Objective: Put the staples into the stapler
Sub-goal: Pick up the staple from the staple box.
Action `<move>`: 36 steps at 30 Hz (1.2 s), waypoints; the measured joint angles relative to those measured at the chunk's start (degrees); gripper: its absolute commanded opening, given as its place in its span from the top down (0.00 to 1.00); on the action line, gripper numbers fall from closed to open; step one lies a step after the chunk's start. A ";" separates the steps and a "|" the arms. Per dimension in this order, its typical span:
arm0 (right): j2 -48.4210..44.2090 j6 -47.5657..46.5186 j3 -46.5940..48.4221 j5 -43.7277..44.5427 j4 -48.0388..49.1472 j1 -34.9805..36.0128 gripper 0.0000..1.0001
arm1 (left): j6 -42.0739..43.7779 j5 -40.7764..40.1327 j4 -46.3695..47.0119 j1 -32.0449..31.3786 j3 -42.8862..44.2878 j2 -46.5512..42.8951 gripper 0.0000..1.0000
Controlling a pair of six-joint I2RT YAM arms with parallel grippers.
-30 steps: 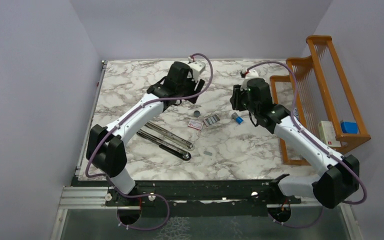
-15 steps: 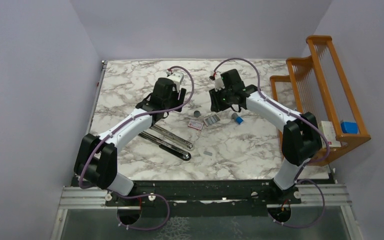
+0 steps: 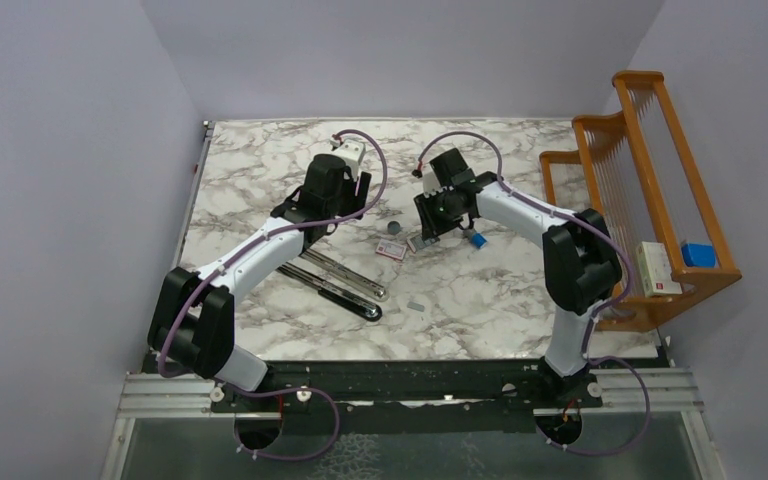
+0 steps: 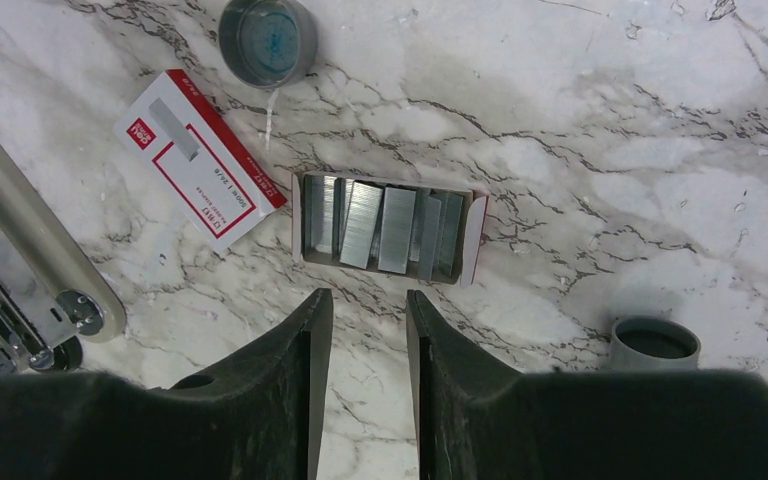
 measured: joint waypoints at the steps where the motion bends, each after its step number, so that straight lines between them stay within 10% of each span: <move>1: 0.35 0.00 0.13 0.13 -0.15 0.02 0.65 | 0.00 -0.02 0.02 0.00 0.00 0.00 0.31; 23: 5.22 0.02 1.44 4.15 -0.15 0.26 0.74 | 0.13 -0.04 0.00 0.00 0.00 0.46 0.31; 36: 5.86 0.07 1.84 4.31 -0.15 0.26 0.97 | 0.46 -0.26 0.00 0.00 0.00 0.46 0.32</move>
